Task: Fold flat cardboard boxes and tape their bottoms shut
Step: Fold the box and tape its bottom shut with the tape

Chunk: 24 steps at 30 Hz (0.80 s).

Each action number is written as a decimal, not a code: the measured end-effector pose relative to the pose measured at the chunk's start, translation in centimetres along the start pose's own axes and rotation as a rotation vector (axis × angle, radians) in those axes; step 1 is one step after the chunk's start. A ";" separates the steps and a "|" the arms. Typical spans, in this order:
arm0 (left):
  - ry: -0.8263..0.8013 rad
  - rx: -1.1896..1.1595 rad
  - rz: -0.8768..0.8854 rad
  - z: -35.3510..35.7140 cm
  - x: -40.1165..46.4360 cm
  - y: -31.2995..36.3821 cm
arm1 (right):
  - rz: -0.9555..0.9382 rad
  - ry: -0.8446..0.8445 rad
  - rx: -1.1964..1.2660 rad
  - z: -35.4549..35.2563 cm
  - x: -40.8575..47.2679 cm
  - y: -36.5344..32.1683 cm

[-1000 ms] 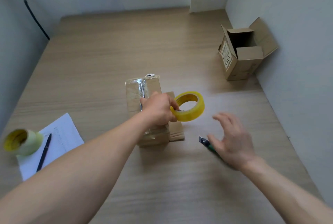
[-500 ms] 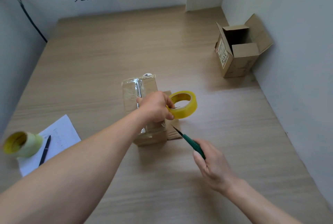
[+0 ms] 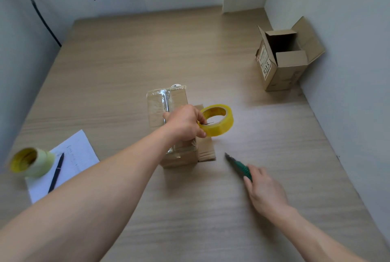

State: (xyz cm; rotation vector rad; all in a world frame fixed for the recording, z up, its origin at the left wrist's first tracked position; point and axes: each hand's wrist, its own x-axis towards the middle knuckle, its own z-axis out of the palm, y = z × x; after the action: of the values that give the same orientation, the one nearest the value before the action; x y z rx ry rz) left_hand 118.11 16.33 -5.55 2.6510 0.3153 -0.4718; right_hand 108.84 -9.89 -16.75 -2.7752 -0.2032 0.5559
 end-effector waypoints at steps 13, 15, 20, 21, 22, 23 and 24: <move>-0.014 0.061 0.078 -0.4 -0.4 0.1 | -0.660 0.187 -0.070 -9.1 8.4 -11.1; -0.007 0.031 0.108 -0.3 -0.8 -0.2 | -0.650 0.122 0.002 -9.3 9.0 -11.0; 0.120 -0.057 0.325 0.9 -3.2 -2.7 | -0.597 0.052 -0.082 -8.9 10.2 -11.7; 0.145 -0.040 0.360 1.2 -3.7 -3.4 | -0.586 0.021 -0.102 -8.8 10.3 -11.8; 0.167 -0.022 0.379 1.5 -4.0 -3.9 | -0.572 -0.006 -0.118 -8.7 10.5 -11.8; 0.188 0.001 0.382 1.9 -4.3 -4.2 | -0.554 -0.028 -0.128 -8.6 10.6 -11.8; 0.206 0.030 0.373 2.2 -4.3 -4.3 | -0.529 -0.050 -0.135 -8.5 10.8 -11.8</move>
State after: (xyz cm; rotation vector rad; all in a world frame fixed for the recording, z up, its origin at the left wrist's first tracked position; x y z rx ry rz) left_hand 112.32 18.50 -7.38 2.7052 -0.1296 -0.0849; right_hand 121.17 1.09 -9.35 -2.6651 -0.9802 0.4825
